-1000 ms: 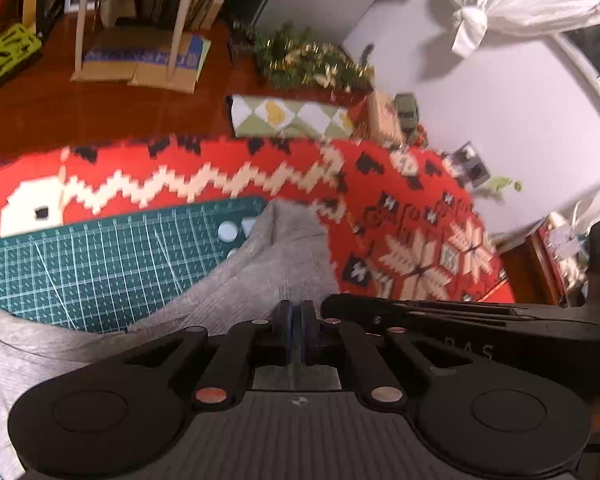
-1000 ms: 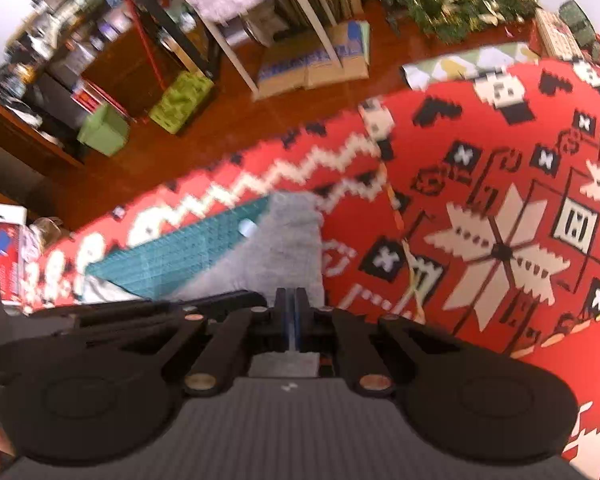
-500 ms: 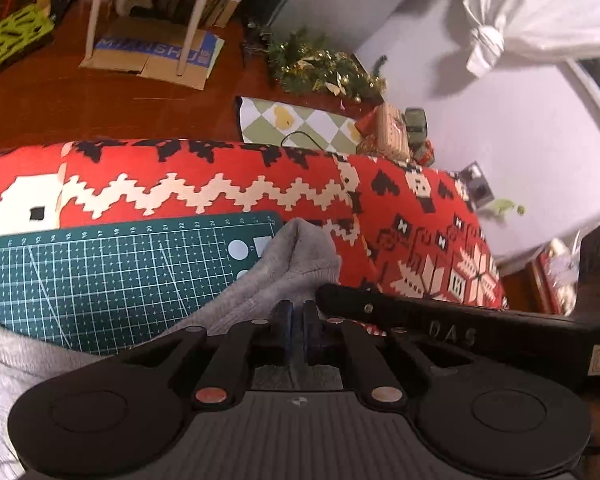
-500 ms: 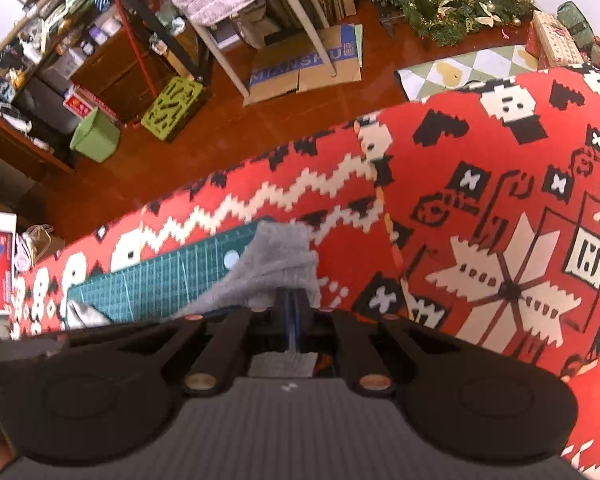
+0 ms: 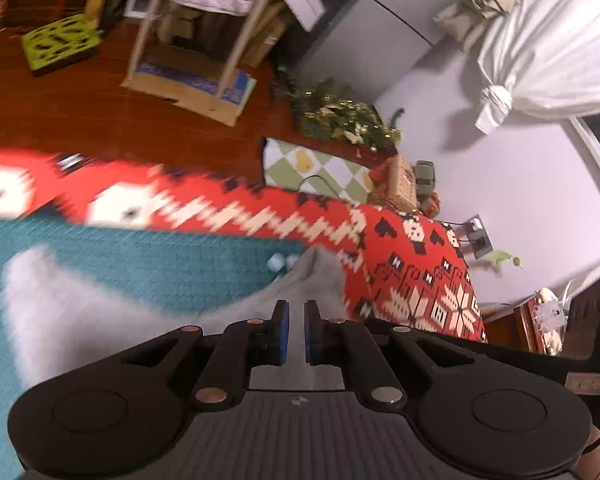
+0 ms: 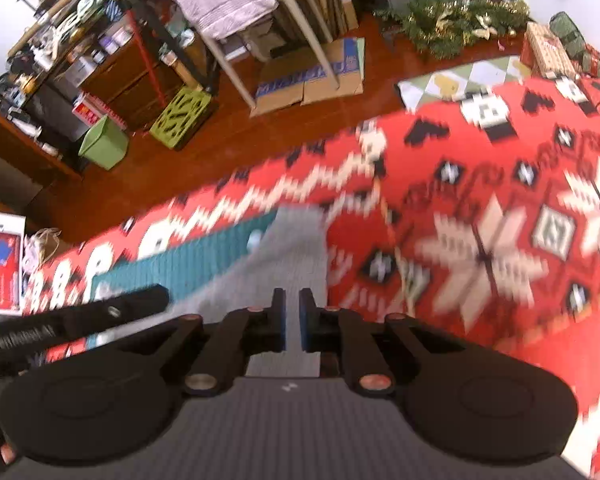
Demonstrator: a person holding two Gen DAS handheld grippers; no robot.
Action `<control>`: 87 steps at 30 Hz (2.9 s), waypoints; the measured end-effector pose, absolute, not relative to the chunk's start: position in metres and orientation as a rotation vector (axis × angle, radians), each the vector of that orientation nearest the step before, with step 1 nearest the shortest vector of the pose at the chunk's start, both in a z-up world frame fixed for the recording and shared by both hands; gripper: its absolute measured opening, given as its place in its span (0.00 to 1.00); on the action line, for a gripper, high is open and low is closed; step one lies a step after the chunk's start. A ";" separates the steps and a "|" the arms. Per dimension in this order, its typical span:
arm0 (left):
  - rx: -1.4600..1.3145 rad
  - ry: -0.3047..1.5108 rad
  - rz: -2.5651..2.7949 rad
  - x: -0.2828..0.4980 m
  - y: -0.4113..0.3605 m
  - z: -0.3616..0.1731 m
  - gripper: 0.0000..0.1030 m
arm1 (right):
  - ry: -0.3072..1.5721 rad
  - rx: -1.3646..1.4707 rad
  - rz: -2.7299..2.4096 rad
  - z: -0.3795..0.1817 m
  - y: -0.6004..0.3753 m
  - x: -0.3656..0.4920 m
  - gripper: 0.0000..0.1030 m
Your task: Fold clothes
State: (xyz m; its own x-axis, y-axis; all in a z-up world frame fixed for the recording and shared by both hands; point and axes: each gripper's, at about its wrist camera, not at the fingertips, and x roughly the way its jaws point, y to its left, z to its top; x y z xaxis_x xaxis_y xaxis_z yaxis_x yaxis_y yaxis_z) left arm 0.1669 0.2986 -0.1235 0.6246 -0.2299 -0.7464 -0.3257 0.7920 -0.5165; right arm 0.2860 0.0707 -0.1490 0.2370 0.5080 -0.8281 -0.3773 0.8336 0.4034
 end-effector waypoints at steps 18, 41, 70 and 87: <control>-0.798 1.065 0.320 0.011 0.294 -0.164 0.26 | 1.319 0.079 0.488 -0.174 0.033 0.177 0.11; -0.727 1.098 0.359 0.002 0.288 -0.159 0.02 | 1.360 0.095 0.537 -0.167 0.042 0.169 0.05; -0.736 0.943 0.060 -0.079 0.306 -0.169 0.02 | 1.252 0.077 0.660 -0.170 0.000 0.081 0.05; -0.668 0.922 0.038 -0.167 0.263 -0.167 0.02 | 1.159 0.150 0.665 -0.175 -0.061 -0.022 0.05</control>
